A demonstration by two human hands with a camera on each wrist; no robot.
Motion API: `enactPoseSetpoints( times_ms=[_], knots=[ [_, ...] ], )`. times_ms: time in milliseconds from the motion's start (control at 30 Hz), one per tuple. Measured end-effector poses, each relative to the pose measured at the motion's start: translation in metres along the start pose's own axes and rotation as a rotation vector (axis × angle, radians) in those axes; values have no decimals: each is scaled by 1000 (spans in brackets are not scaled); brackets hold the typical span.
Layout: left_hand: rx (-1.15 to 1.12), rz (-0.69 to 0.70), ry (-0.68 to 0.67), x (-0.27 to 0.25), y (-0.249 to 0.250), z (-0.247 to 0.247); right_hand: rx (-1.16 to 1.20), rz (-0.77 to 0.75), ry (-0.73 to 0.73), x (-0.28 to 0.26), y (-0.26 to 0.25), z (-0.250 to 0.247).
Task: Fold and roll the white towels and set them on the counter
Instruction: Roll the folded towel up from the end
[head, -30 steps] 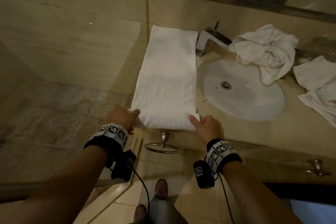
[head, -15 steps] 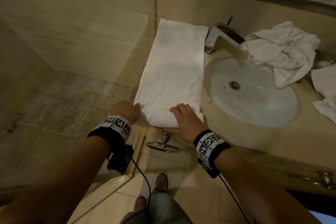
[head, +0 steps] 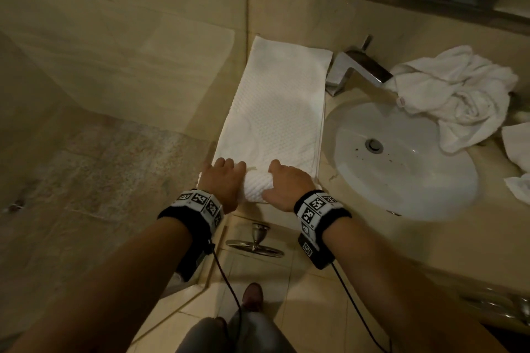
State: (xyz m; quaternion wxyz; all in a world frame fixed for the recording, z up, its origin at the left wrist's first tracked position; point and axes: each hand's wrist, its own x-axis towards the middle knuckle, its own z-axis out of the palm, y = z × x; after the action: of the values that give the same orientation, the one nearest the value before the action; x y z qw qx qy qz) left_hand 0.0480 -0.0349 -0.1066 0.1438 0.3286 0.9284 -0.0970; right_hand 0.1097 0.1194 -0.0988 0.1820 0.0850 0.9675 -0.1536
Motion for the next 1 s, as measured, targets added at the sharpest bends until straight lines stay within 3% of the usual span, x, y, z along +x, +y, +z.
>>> enactPoseSetpoints(
  times_ms=[167,333,433,600,767,867,1000],
  knots=[
    [-60,0,-72,21,-3,-10,-219,-153,114,-16,-12,10],
    [-68,25,-250,37,-5,-22,-334,-83,37,1,-13,12],
    [-28,52,-166,35,-6,-23,-235,-40,3,16,-17,-2],
    [127,259,-64,37,-7,-48,-60,79,-154,36,-19,-36],
    [80,248,151,33,4,-30,-35,121,-246,39,-21,-42],
    [51,195,6,49,7,-31,-186,75,-152,35,-22,-31],
    [-100,153,-72,78,5,-48,-256,15,-62,34,-18,-28]
  ],
)
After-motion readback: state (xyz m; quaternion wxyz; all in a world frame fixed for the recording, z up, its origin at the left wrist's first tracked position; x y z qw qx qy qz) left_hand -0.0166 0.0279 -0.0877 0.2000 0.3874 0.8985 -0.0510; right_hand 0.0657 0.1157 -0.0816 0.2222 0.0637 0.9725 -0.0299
